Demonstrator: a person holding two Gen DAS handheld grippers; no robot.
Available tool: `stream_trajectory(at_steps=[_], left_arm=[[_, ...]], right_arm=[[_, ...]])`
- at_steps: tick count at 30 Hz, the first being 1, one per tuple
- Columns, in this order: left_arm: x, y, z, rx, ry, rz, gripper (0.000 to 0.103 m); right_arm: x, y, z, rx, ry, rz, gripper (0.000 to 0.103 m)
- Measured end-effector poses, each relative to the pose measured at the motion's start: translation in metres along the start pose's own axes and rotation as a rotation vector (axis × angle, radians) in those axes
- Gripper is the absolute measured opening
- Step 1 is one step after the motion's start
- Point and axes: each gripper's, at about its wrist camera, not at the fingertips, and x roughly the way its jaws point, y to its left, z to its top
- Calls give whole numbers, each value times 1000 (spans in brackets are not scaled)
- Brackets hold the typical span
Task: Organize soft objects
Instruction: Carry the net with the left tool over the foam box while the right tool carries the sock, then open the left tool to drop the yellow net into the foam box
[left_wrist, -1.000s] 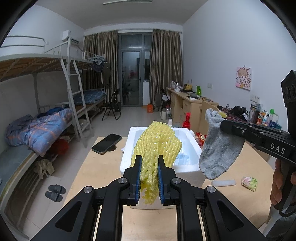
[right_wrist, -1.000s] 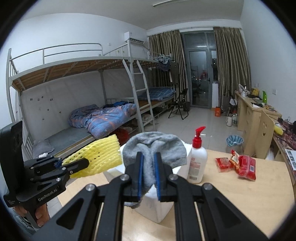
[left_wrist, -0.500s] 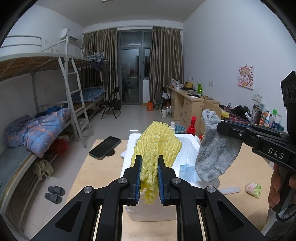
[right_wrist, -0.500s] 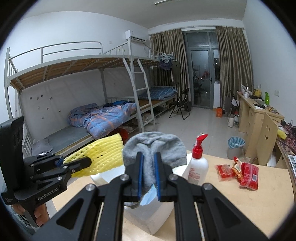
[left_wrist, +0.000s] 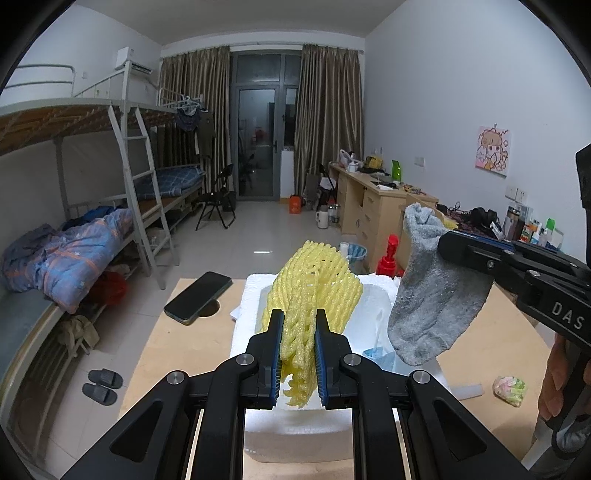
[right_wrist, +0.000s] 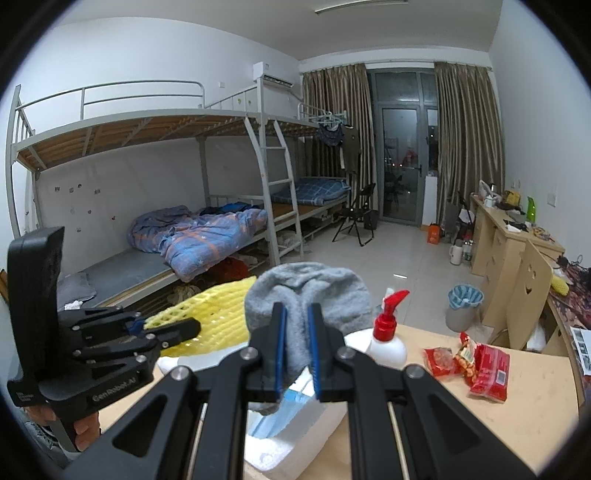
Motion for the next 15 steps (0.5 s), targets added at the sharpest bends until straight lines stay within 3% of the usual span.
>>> stream_trajectory(at_steps=[15], left_arm=[[34, -6, 5, 32, 72, -37, 16]], right_arm=[[0, -8, -1, 14, -4, -7, 15]])
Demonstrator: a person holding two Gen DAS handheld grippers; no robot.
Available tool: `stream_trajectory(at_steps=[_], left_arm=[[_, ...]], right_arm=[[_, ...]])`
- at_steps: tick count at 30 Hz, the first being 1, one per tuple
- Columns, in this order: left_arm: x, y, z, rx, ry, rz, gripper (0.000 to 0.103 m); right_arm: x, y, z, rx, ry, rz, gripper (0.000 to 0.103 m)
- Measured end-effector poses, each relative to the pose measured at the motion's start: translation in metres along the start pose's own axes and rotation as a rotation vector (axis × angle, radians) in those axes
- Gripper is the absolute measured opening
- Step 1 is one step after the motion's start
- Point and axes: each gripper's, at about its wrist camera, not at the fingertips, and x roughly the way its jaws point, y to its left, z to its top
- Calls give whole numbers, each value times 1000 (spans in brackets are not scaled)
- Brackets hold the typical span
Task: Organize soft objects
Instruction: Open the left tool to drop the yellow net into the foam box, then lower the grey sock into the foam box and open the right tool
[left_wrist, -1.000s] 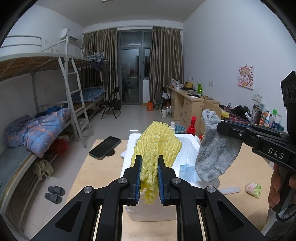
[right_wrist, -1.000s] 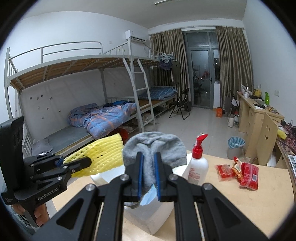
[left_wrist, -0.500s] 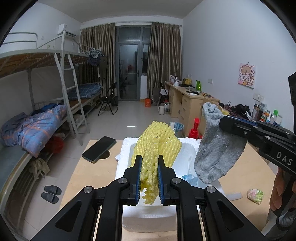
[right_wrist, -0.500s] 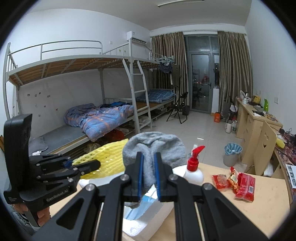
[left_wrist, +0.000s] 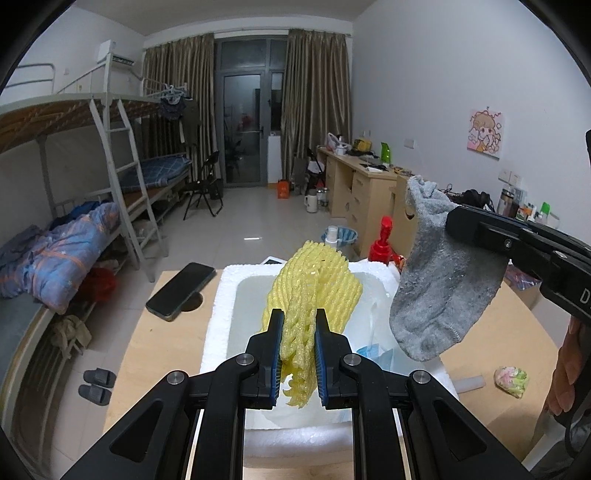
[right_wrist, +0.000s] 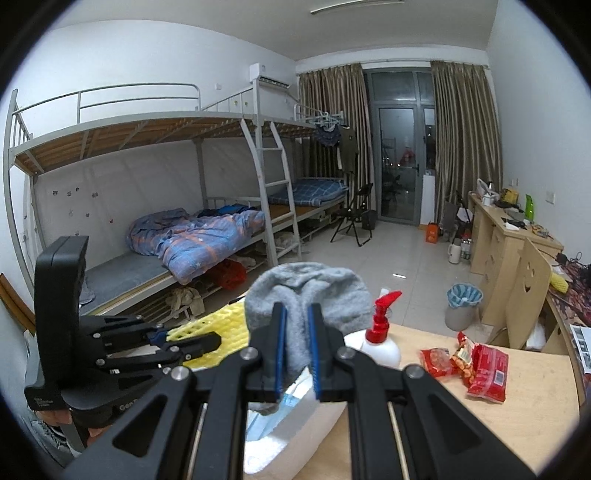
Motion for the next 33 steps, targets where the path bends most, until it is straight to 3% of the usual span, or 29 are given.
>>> stream_trajectory(at_steps=[8, 11, 13, 16, 22, 33], left_arm=[[9, -2, 1, 7, 4, -2, 22], [14, -3, 0, 21, 14, 16, 53], [14, -4, -1, 25, 13, 27, 85], [7, -6, -2, 31, -28, 31, 100], [-4, -3, -6, 46, -70, 73, 101], [-44, 28, -28, -39, -132, 129, 102]], right_arm=[[-6, -2, -1, 11, -5, -13, 14], [-8, -3, 0, 16, -9, -18, 15], [-9, -3, 0, 17, -11, -20, 14], [-8, -3, 1, 17, -12, -21, 15], [-7, 0, 1, 15, -9, -17, 15], [4, 10, 2, -7, 5, 19, 14]])
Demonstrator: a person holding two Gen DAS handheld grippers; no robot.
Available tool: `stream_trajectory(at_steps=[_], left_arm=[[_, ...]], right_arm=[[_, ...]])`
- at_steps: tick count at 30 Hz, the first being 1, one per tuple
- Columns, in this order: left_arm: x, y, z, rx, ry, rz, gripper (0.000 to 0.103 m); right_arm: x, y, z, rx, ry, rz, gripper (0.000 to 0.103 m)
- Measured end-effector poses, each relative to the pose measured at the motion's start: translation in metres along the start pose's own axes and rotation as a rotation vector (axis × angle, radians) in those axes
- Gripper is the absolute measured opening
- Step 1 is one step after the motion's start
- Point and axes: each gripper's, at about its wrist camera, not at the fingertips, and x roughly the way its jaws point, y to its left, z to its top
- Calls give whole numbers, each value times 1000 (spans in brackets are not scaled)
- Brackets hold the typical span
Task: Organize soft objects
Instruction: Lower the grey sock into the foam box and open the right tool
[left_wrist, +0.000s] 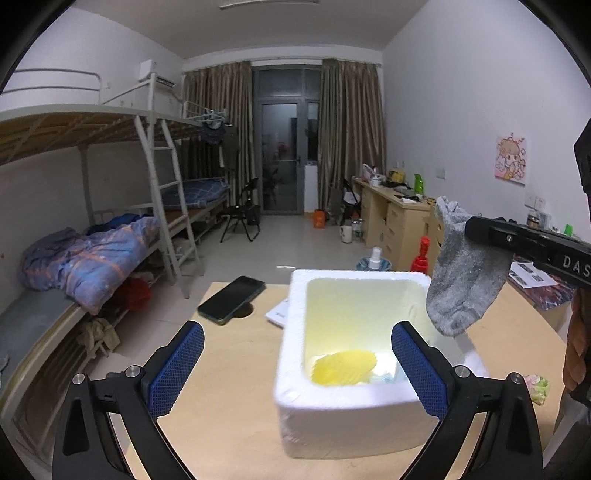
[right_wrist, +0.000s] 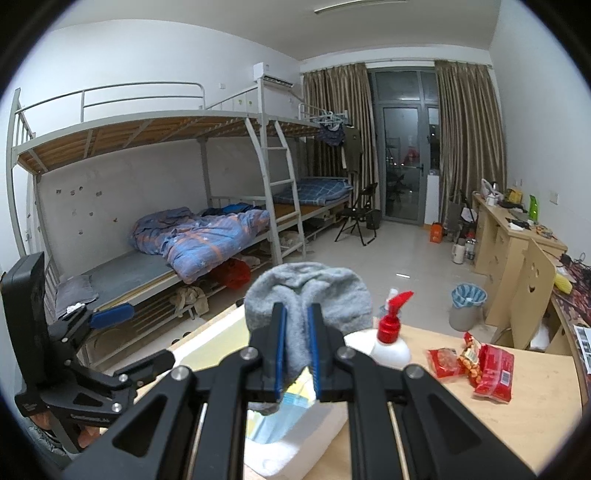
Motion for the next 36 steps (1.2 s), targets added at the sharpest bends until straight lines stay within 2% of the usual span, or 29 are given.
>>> stream_trajectory(at_steps=[4, 16, 22, 36], left_arm=[[-8, 13, -10, -24, 7, 24, 102], [-13, 40, -44, -93, 70, 34, 102], [-12, 42, -61, -104, 88, 46, 102], [-11, 45, -65, -117, 79, 18, 102]], right_arm=[[10, 7, -1, -7, 16, 17, 14], [38, 18, -4, 2, 62, 75, 14], [51, 22, -6, 1, 96, 83, 14], [57, 20, -8, 2, 129, 57, 17]])
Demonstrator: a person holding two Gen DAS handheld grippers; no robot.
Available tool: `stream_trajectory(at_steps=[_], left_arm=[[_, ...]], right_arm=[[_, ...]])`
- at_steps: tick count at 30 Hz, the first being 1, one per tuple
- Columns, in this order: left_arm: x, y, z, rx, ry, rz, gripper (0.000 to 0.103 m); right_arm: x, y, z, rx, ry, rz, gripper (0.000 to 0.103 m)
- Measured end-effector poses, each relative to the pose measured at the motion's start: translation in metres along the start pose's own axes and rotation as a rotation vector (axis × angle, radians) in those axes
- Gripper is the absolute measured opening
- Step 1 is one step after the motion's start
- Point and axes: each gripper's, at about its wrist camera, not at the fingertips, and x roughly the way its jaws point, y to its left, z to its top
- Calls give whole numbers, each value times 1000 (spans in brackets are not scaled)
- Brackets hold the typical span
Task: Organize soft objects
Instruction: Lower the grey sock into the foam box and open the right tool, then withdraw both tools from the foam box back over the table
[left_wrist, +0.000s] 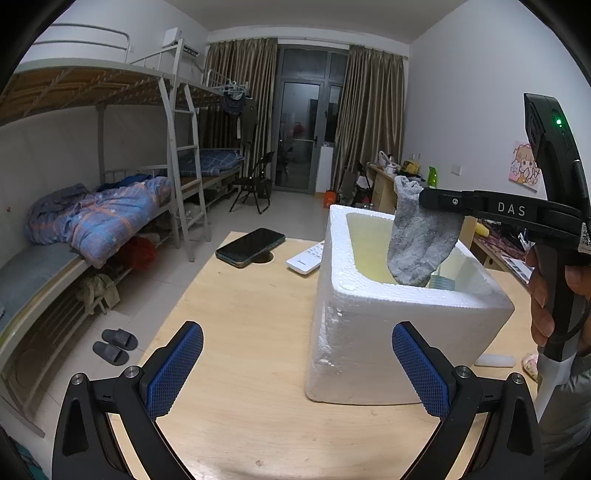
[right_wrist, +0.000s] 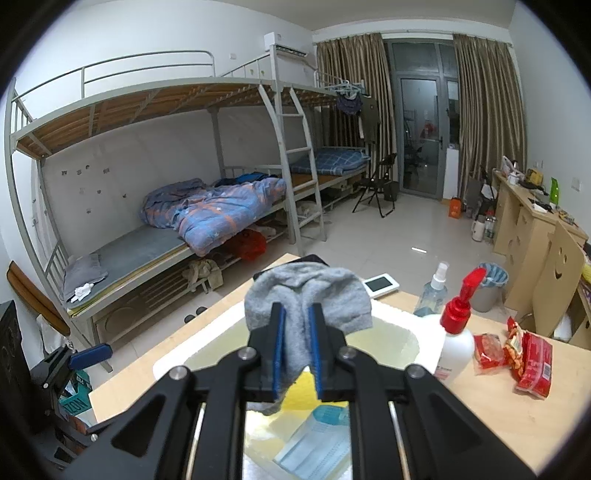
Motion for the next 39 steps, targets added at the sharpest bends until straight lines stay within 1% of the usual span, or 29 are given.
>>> stream_trajectory(at_steps=[1, 2, 3, 4, 5, 6, 7, 8, 9, 11, 12, 14, 20, 22, 25, 28, 32, 37, 39], left_arm=[[0, 0, 0, 1, 1, 0, 102], [0, 0, 0, 4, 1, -2, 102], [0, 0, 0, 5, 0, -1, 102], [0, 0, -1, 6, -1, -1, 102], [-2, -3, -2, 7, -3, -3, 102], [-2, -4, -3, 6, -5, -4, 102], [-2, -4, -3, 5, -6, -5, 102], [-2, -4, -3, 8, -4, -5, 102], [-1, -4, -3, 9, -3, -5, 102], [0, -5, -3, 9, 1, -6, 102], [0, -6, -4, 11, 2, -7, 102], [-1, -6, -3, 8, 3, -8, 102], [-3, -11, -3, 15, -2, -8, 102], [-5, -14, -3, 26, -5, -9, 102], [-11, -18, -3, 33, -19, -10, 102], [-15, -25, -4, 43, -20, -27, 102], [-22, -33, -5, 51, -28, -44, 102], [-32, -45, -8, 57, -34, -48, 102], [-37, -49, -10, 62, -39, -53, 102]], right_arm=[[1, 2, 2, 3, 0, 1, 20], [0, 2, 1, 5, 2, 4, 25], [-1, 2, 2, 6, 3, 7, 28], [-2, 2, 2, 6, 0, 7, 36], [-2, 3, 2, 6, -4, 4, 49], [-5, 3, 2, 5, -14, 1, 56], [-7, 3, 1, 7, -28, 0, 66], [-10, 3, 2, 9, -40, -1, 70], [-11, 3, 2, 7, -46, 0, 72], [-13, 5, 4, -4, -45, -2, 83], [-13, 5, 4, -3, -47, -4, 85], [-15, 5, 5, 10, -56, 0, 95], [-19, 13, 4, -13, -64, -1, 101], [-23, 14, 3, -16, -63, -11, 101], [-36, 11, 0, -9, -77, -29, 101], [-50, 6, -4, 4, -97, -52, 103], [-66, 5, -11, 17, -117, -56, 103], [-86, 9, -22, 13, -136, -65, 103], [-96, 4, -28, 15, -147, -64, 103]])
